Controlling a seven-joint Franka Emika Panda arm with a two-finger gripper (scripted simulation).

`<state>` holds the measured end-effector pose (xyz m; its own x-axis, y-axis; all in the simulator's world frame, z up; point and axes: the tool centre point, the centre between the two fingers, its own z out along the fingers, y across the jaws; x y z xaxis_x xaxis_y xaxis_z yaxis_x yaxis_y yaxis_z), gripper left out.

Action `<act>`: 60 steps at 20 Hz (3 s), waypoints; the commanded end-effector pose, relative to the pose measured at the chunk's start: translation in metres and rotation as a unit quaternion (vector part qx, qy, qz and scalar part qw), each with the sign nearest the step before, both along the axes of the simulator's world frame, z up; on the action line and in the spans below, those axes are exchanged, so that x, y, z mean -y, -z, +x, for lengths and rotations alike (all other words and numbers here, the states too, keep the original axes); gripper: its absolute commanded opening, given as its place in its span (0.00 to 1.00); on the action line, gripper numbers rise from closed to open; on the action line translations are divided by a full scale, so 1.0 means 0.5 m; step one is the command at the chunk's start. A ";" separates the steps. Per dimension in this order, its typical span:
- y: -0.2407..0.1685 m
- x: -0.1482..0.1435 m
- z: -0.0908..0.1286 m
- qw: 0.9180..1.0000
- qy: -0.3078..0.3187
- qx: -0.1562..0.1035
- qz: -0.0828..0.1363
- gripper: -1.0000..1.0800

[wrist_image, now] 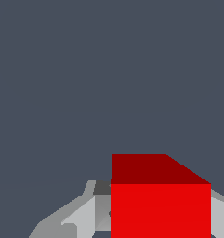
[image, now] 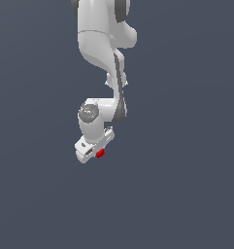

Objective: Pick up the red cube and move it to a goal position.

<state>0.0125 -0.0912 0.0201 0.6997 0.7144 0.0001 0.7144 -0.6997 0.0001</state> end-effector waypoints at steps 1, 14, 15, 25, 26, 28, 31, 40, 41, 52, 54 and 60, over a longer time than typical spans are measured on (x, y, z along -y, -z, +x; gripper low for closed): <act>0.000 -0.001 0.000 1.000 0.000 0.000 0.000 0.00; -0.053 -0.020 0.008 1.000 0.000 0.000 0.000 0.00; -0.065 -0.025 0.009 1.000 0.000 0.000 0.000 0.00; -0.252 -0.096 0.037 1.000 -0.001 0.000 0.000 0.00; -0.274 -0.104 0.040 1.000 -0.001 0.000 0.000 0.00; -0.320 -0.121 0.047 1.000 -0.001 0.000 0.000 0.00; -0.387 -0.146 0.058 1.000 -0.001 0.000 0.000 0.00; -0.577 -0.216 0.090 1.000 -0.001 0.000 0.000 0.00; -0.596 -0.223 0.094 1.000 -0.001 0.000 0.000 0.00; -0.753 -0.280 0.126 1.000 0.000 0.000 0.000 0.00; -0.774 -0.288 0.131 1.000 0.000 0.000 0.000 0.00; -0.818 -0.304 0.141 1.000 0.000 0.000 0.000 0.00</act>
